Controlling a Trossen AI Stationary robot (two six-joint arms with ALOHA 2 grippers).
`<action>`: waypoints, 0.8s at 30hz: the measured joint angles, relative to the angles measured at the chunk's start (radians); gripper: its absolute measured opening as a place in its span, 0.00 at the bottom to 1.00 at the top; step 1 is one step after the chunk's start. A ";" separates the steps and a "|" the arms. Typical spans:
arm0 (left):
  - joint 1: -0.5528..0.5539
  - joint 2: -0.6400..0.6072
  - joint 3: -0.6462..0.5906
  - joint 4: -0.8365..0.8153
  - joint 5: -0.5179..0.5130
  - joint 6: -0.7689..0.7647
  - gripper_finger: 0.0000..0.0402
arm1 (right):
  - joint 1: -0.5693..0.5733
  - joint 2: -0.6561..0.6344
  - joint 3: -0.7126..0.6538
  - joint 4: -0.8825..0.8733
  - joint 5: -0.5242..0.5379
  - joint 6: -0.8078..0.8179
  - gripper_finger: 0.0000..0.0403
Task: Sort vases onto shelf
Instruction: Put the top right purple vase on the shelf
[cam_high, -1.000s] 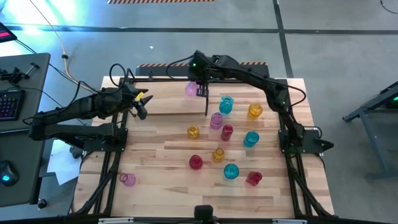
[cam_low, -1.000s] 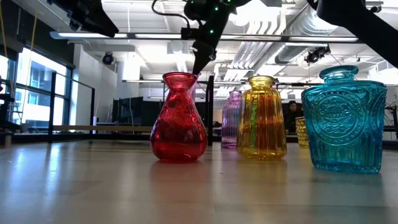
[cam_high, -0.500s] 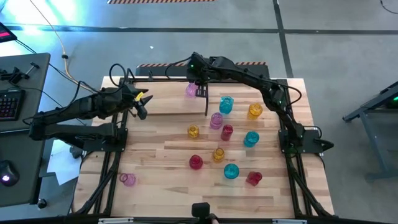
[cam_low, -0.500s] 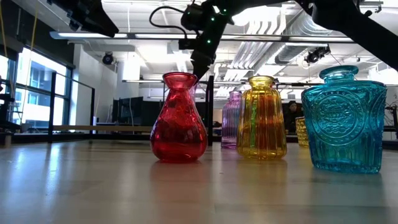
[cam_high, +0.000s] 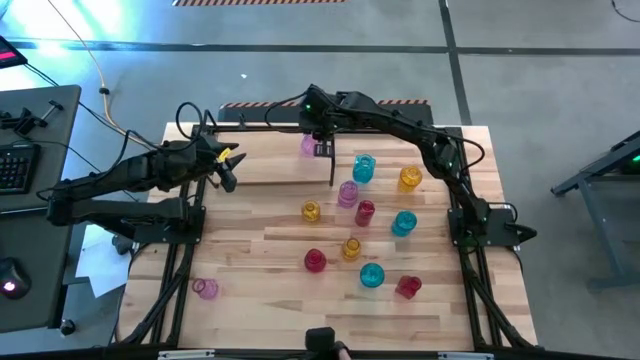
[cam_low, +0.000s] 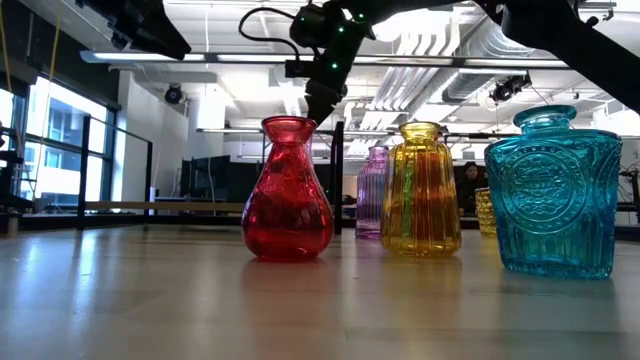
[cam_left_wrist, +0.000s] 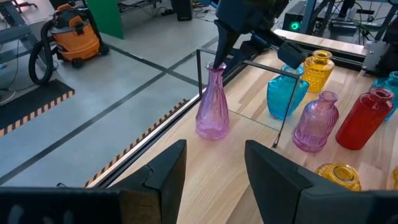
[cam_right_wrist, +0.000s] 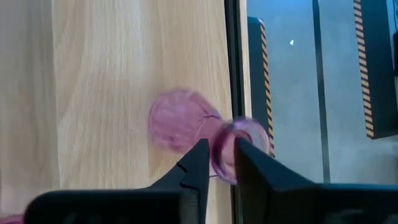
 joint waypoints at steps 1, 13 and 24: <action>0.000 0.000 0.000 0.000 0.000 0.000 0.39 | 0.000 0.000 0.000 -0.001 0.000 0.000 0.17; 0.000 0.000 0.000 0.000 0.000 0.000 0.39 | 0.004 0.000 0.002 0.007 0.001 0.000 0.22; 0.000 0.000 0.000 -0.001 0.000 -0.008 0.39 | 0.045 0.000 0.002 0.028 0.143 -0.052 0.22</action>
